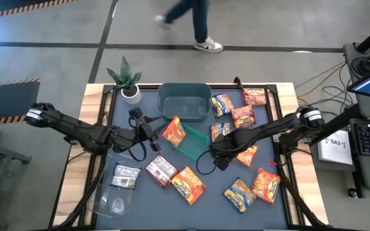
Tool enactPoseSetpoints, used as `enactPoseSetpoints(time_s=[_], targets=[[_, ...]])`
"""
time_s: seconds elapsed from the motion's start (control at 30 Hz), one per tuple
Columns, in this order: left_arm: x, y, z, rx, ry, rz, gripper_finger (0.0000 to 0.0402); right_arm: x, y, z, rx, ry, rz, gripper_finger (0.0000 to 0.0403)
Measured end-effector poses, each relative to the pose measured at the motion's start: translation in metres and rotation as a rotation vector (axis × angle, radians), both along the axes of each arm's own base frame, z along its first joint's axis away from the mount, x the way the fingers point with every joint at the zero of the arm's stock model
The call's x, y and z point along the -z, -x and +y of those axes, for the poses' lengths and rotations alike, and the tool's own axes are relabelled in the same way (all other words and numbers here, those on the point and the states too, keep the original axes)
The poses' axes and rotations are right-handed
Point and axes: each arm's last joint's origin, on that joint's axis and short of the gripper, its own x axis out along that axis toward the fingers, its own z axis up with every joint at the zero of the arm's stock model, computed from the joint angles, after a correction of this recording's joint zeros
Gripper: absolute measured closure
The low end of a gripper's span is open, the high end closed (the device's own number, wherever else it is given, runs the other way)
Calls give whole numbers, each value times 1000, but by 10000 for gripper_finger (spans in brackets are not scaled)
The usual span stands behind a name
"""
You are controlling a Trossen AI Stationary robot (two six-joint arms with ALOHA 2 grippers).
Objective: Sort Maruchan noodles
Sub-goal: Put the blue noodle pack into the transparent bin
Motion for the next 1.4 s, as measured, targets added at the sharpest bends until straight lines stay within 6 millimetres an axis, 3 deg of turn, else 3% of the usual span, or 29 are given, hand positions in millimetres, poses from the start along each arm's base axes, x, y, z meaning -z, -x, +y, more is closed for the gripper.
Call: enactPoseSetpoints(time_s=[0.17, 0.27, 0.5, 0.7, 0.87, 1.23, 1.4], targets=[[-1, 0, 0, -1, -1, -2, 267, 3, -6, -8, -95, 19, 13, 315], [-1, 0, 0, -1, -1, -2, 267, -4, -7, -8, -251, 20, -41, 329], [-1, 0, 0, -1, 3, -5, 267, -13, 11, -10, -535, 76, -238, 356], [0, -1, 0, 1, 13, -7, 267, -4, 25, -17, -564, 198, -303, 365], [0, -1, 0, -1, 21, -13, 267, 3, 28, -18, -546, 227, -278, 340], [1, -1, 0, -1, 20, -10, 267, 0, 24, -20, -511, 288, -292, 229], [1, -1, 0, -1, 18, -4, 267, 1, 25, -20, -501, 285, -289, 212]])
